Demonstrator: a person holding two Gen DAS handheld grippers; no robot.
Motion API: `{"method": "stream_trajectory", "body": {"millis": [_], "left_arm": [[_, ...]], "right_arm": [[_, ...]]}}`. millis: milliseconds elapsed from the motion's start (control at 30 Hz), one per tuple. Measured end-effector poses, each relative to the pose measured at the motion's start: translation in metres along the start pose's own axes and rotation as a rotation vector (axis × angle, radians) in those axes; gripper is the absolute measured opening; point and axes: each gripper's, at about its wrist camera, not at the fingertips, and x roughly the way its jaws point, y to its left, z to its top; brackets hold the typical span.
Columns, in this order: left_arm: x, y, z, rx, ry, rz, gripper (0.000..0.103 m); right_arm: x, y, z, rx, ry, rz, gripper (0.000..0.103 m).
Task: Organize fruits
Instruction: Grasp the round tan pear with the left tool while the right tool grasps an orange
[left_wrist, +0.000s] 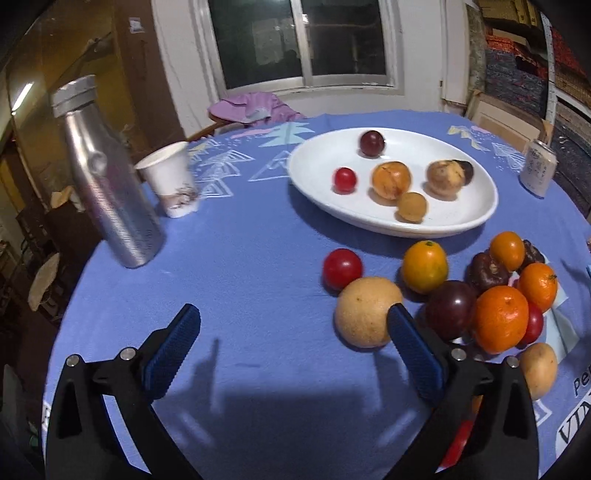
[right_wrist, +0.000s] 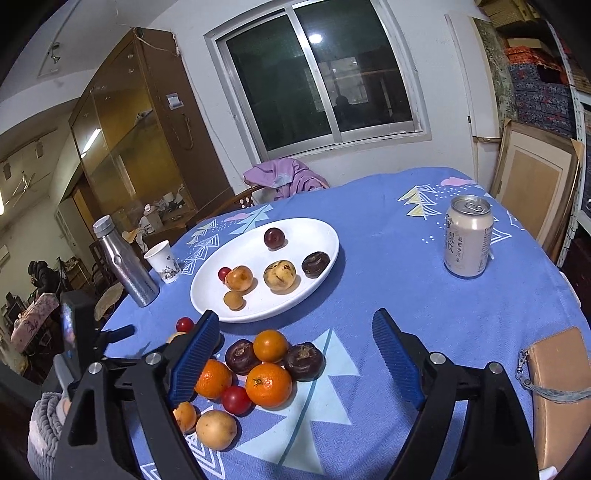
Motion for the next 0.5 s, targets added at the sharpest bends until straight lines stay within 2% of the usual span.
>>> {"method": "stream_trajectory", "body": {"millis": [33,67,133,200,333,433,500], "left_arm": [[-0.004,0.011,-0.002,-0.025,-0.005,0.058,0.099],[-0.007,0.024,-0.006,-0.058,-0.004,0.076,0.099],[-0.012,0.045,-0.014,-0.137,0.006,0.020,0.099],[-0.016,0.048,-0.016,-0.152,-0.008,-0.006,0.099],[-0.018,0.017,-0.013,-0.034,-0.050,-0.027,0.099],[-0.011,-0.008,-0.014,0.053,-0.047,0.003,0.099],[-0.008,-0.018,-0.013,0.082,-0.038,-0.013,0.099]], "right_arm": [[-0.001,-0.001,0.001,0.006,-0.004,0.001,0.086],[-0.002,-0.003,0.001,0.012,-0.007,0.002,0.086],[-0.004,-0.004,0.002,0.020,-0.012,0.006,0.086],[-0.005,-0.001,0.001,0.012,-0.012,0.012,0.086],[-0.002,0.008,-0.002,-0.027,0.001,0.017,0.086],[0.000,0.010,-0.003,-0.037,0.007,0.018,0.086],[0.000,0.010,-0.003,-0.035,0.009,0.014,0.086]]}}
